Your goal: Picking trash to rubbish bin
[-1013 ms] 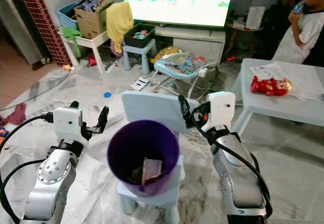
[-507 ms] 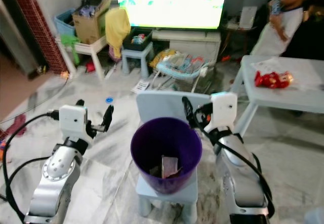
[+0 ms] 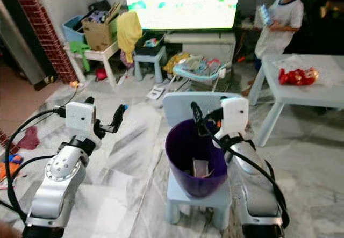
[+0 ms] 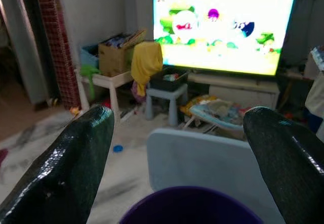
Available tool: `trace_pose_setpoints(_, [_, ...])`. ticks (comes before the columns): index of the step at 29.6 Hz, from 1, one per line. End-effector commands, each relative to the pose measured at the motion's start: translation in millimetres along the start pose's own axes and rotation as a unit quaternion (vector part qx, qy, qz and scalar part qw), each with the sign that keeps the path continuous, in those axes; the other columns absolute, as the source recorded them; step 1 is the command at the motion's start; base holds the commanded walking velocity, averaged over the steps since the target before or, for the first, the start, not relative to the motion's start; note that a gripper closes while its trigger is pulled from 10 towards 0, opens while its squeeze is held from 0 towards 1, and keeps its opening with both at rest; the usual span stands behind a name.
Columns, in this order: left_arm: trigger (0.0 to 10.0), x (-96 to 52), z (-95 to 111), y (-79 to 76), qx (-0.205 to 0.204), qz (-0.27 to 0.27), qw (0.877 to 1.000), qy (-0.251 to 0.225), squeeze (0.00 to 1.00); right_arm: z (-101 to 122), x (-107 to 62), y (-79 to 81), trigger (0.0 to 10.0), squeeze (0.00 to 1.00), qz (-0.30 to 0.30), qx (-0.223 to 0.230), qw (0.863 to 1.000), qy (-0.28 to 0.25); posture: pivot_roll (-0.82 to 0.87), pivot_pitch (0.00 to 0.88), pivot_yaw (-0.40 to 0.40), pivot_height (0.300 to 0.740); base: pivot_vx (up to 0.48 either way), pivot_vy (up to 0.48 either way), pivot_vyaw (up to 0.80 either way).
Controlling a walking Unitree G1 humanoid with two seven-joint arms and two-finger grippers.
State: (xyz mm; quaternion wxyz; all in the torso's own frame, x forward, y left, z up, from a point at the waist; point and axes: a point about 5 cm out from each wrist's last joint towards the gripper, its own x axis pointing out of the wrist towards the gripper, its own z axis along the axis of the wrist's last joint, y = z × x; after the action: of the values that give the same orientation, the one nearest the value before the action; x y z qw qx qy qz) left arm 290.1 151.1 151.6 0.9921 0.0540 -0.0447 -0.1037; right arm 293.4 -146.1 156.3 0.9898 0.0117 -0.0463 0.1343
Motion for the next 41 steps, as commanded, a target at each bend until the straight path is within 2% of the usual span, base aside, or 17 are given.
trace_pose_setpoints(1, [10.0,2.0,0,-1.0,-0.005,-0.010,1.000,0.006,0.00,6,3.6,-0.9,10.0,0.00,0.004,-0.002,1.000,-0.010,0.01,0.000,0.003,0.740,0.000,0.000,0.00])
trace_pose_setpoints(4, [10.0,0.8,-1,-7.8,-0.007,-0.017,1.000,0.005,0.00,7,4.2,-1.3,10.0,0.00,0.003,-0.003,1.000,-0.012,0.00,0.000,0.007,0.740,0.000,0.000,0.00])
trace_pose_setpoints(8, [10.0,-6.6,-8,-17.7,-0.018,0.004,1.000,0.006,0.00,9,1.8,-3.3,10.0,0.00,-0.008,0.000,1.000,-0.021,-0.01,0.000,0.013,0.740,0.000,0.000,0.00])
trace_pose_setpoints(11, [10.0,-10.8,-9,-15.7,-0.016,0.026,1.000,0.002,0.00,11,-1.5,-7.9,10.0,0.00,-0.021,-0.002,0.999,-0.029,-0.01,0.000,0.014,0.740,0.000,0.000,0.00])
trace_pose_setpoints(14, [10.0,-14.2,-7,4.0,0.014,0.083,0.996,-0.010,0.00,9,-6.6,-16.8,10.0,0.00,-0.045,-0.008,0.999,-0.028,-0.01,0.000,0.012,0.740,0.000,0.000,0.00])
trace_pose_setpoints(17, [10.0,-21.1,-9,18.5,0.017,0.110,0.994,-0.004,0.00,5,-9.7,-22.0,10.0,0.00,-0.061,-0.019,0.998,-0.023,0.01,0.000,0.005,0.740,0.000,0.000,0.00])
trace_pose_setpoints(21, [10.0,-30.5,-12,23.8,0.036,0.101,0.994,0.004,0.00,2,-11.8,-27.8,10.0,0.00,-0.072,-0.031,0.997,-0.019,0.02,0.000,0.004,0.740,0.000,0.000,0.00])
trace_pose_setpoints(23, [10.0,-35.8,-16,28.6,0.041,0.099,0.994,0.012,0.00,0,-15.2,-40.9,10.0,0.00,-0.089,-0.053,0.995,-0.015,0.02,0.000,0.015,0.740,0.000,0.000,0.00])
trace_pose_setpoints(26, [10.0,-37.3,-19,34.7,0.044,0.104,0.993,0.017,0.00,1,-20.9,-59.6,10.0,0.00,-0.118,-0.059,0.991,-0.011,0.01,0.000,0.023,0.740,0.000,0.000,0.00])
trace_pose_setpoints(29, [10.0,-35.1,-21,39.7,0.039,0.113,0.993,0.021,0.00,0,-25.2,-67.4,10.0,0.00,-0.132,-0.060,0.989,-0.009,0.00,0.000,0.029,0.740,0.000,0.000,0.00])
trace_pose_setpoints(33, [10.0,-27.8,-19,44.5,0.037,0.121,0.992,0.016,0.00,-3,-29.7,-69.6,10.0,0.00,-0.137,-0.062,0.989,-0.006,0.00,0.000,0.030,0.740,0.000,0.000,0.00])
trace_pose_setpoints(37, [10.0,-26.5,-16,54.3,0.036,0.143,0.989,0.010,0.00,-6,-32.3,-69.5,10.0,0.00,-0.143,-0.057,0.988,-0.002,0.00,0.000,0.027,0.740,0.000,0.000,0.00])
trace_pose_setpoints(41, [10.0,-27.5,-16,56.4,0.035,0.145,0.989,0.010,0.00,-9,-30.5,-66.5,10.0,0.00,-0.141,-0.053,0.989,0.001,0.01,0.000,0.026,0.740,0.000,0.000,0.00])
